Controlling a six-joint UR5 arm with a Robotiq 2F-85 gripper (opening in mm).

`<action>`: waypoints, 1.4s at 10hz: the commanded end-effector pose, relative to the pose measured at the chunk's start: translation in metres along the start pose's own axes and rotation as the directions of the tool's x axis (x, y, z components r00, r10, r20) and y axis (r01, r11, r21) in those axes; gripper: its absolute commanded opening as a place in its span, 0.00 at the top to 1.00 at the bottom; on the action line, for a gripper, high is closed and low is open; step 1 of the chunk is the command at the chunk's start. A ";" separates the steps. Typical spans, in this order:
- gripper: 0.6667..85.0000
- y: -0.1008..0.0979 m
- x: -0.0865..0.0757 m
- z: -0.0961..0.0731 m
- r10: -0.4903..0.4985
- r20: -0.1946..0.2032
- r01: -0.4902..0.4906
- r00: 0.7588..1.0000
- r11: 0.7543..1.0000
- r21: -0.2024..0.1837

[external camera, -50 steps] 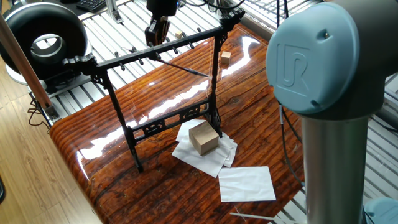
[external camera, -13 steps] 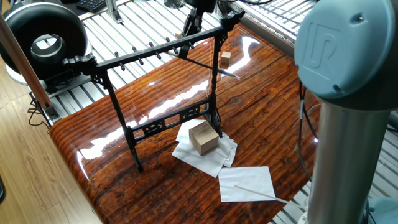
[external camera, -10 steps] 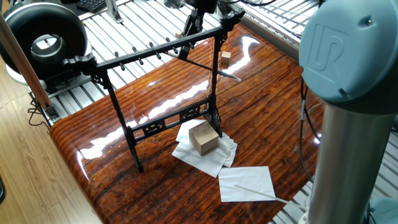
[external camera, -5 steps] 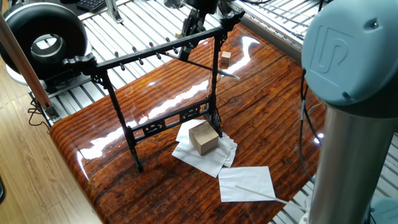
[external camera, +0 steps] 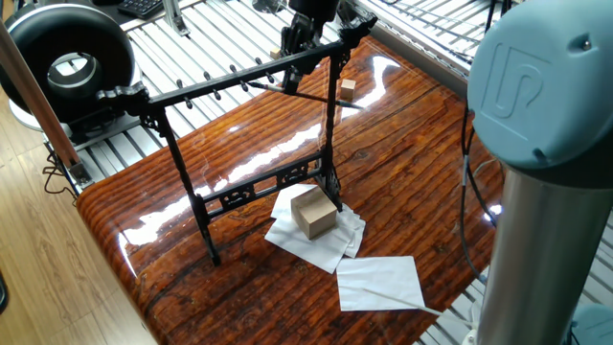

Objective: Place the brush on the pen rack

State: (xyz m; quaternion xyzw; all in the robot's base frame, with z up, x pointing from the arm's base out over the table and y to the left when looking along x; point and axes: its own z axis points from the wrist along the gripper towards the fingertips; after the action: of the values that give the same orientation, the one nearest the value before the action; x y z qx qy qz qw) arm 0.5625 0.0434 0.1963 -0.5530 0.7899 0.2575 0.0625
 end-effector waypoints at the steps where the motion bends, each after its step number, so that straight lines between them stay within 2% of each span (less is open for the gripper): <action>1: 1.00 -0.003 0.014 -0.002 -0.025 -0.055 0.025 0.998 1.000 0.012; 2: 1.00 -0.007 0.025 -0.003 -0.049 -0.098 0.051 0.994 0.998 0.024; 3: 1.00 -0.008 0.038 -0.005 -0.089 -0.150 0.093 0.985 0.996 0.019; 4: 1.00 -0.007 0.045 -0.006 -0.108 -0.178 0.112 0.978 0.994 0.009; 7: 1.00 -0.002 0.058 -0.009 -0.161 -0.220 0.160 0.962 0.987 -0.022; 10: 1.00 0.006 0.053 -0.008 -0.182 -0.192 0.174 0.964 0.983 -0.056; 14: 1.00 0.010 0.051 -0.008 -0.196 -0.180 0.186 0.964 0.980 -0.071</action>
State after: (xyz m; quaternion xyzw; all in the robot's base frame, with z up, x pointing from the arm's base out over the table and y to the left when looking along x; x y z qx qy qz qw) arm 0.5369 -0.0043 0.1839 -0.6457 0.7341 0.2098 -0.0073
